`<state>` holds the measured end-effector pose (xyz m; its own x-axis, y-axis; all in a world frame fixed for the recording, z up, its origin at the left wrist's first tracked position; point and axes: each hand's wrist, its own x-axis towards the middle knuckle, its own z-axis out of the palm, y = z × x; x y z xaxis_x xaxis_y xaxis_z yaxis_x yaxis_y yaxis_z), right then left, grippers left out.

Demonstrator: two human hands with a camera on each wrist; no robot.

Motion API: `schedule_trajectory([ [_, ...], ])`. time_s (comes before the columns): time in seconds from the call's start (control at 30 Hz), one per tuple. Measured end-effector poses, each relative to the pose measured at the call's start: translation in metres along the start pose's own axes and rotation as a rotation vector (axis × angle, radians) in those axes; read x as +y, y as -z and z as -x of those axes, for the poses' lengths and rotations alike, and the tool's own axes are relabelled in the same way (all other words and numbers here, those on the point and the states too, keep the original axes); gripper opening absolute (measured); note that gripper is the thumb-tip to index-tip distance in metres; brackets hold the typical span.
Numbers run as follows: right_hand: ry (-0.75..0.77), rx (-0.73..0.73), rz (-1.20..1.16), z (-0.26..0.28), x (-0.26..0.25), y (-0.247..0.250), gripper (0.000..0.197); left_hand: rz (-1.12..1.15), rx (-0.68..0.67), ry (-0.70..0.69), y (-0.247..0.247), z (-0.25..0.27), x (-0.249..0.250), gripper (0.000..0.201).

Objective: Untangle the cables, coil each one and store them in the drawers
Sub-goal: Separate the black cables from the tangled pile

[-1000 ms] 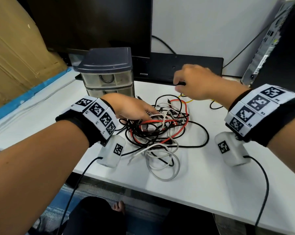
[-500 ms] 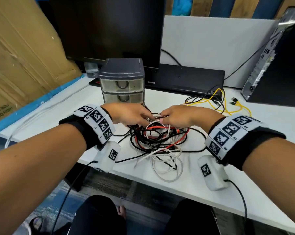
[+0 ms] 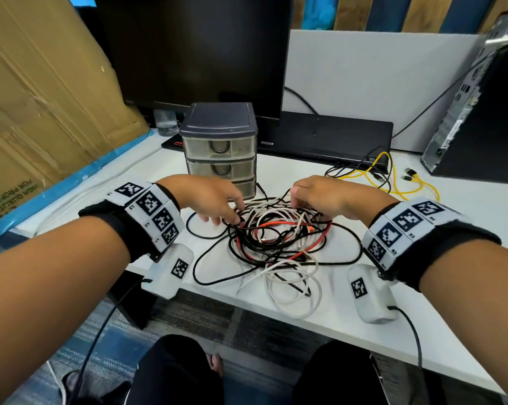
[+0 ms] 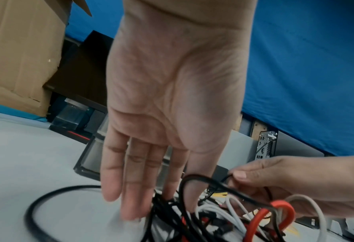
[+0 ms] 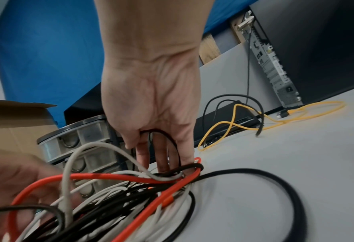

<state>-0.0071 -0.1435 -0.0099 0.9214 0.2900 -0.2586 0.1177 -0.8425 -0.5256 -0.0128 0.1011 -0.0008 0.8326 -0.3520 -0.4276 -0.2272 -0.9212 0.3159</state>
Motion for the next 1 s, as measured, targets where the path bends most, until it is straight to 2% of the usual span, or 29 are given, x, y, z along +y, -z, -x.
schedule_trajectory([
  [0.13,-0.078,0.016,-0.221,-0.003,0.014,0.000,0.035,0.031,0.019,0.024,-0.009,-0.009,0.002,0.050],
  [0.33,-0.114,0.040,-0.325,-0.001,0.014,0.002,0.030,0.031,0.045,0.023,-0.002,-0.011,0.005,0.050],
  [0.47,-0.062,0.045,-0.352,0.000,0.011,0.009,0.031,-0.095,0.059,0.046,-0.001,-0.010,0.005,0.052],
  [0.57,0.042,0.174,-0.394,0.000,0.005,0.020,0.030,-0.202,0.070,0.042,-0.003,-0.013,0.002,0.057],
  [0.63,0.098,0.252,-0.570,0.000,-0.001,0.027,0.029,-0.183,0.061,0.033,-0.004,-0.016,0.001,0.058],
  [0.73,0.161,0.270,-0.940,0.003,-0.009,0.031,0.026,-0.150,0.061,0.023,-0.006,-0.018,0.000,0.057],
  [0.8,0.168,0.294,-1.031,0.004,-0.009,0.032,0.024,-0.139,0.063,0.021,-0.005,-0.018,0.000,0.057],
  [0.87,0.103,0.324,-0.957,0.003,-0.006,0.031,0.023,-0.135,0.053,0.030,-0.005,-0.018,0.001,0.056],
  [0.9,0.052,0.345,-0.807,0.003,-0.004,0.031,0.022,-0.138,0.049,0.035,-0.005,-0.019,0.001,0.055],
  [0.93,-0.001,0.342,-0.580,0.001,-0.003,0.031,0.023,-0.143,0.046,0.040,-0.004,-0.019,0.002,0.054],
  [1.0,-0.083,0.221,-0.021,-0.004,-0.002,0.030,0.022,-0.151,0.038,0.044,-0.004,-0.021,0.005,0.053],
])
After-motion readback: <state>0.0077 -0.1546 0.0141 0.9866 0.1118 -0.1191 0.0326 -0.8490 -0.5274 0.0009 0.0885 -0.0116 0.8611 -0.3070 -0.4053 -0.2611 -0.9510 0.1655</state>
